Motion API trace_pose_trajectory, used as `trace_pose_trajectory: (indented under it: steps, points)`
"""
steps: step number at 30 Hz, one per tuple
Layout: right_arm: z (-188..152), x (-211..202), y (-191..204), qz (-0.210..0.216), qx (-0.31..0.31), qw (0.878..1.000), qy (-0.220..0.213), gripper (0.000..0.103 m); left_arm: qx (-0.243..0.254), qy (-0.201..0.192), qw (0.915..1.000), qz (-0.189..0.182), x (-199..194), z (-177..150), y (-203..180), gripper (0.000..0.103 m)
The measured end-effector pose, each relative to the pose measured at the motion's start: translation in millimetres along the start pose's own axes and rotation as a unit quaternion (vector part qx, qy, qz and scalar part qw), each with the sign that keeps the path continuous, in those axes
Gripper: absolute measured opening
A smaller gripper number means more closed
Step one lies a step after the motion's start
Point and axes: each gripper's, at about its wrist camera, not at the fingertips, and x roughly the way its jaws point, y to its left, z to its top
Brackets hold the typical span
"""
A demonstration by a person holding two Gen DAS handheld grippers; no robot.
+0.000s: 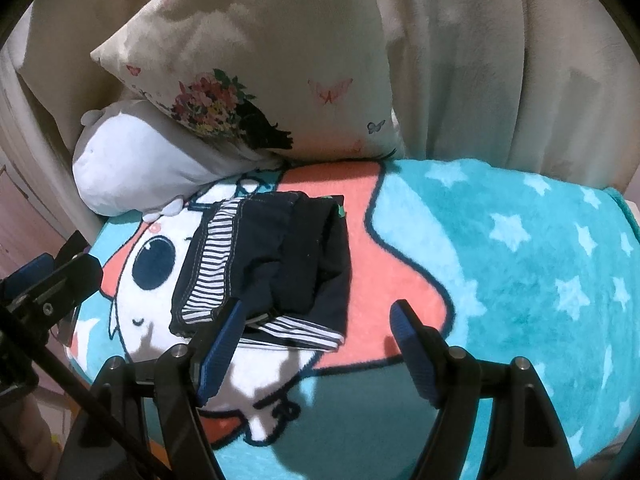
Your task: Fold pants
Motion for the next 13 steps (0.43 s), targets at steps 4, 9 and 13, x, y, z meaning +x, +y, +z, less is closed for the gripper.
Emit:
trace_pose_trajectory:
  steps: [4,9,13]
  points:
    - [1.1,2.8,2.6,-0.001,-0.006,1.000,0.002,0.080,-0.003,0.006,1.0000,-0.003,3.5,1.1,2.1,0.103]
    - [2.4,7.6,6.2,-0.003,-0.009,1.000,0.006,0.081,-0.014,0.020,0.9996,-0.014,12.1,1.0,8.1,0.103]
    - [3.7,14.9,10.5,-0.001,-0.013,1.000,0.017,0.081,-0.018,0.031,0.9993,-0.011,20.3,-0.9,13.8,0.103]
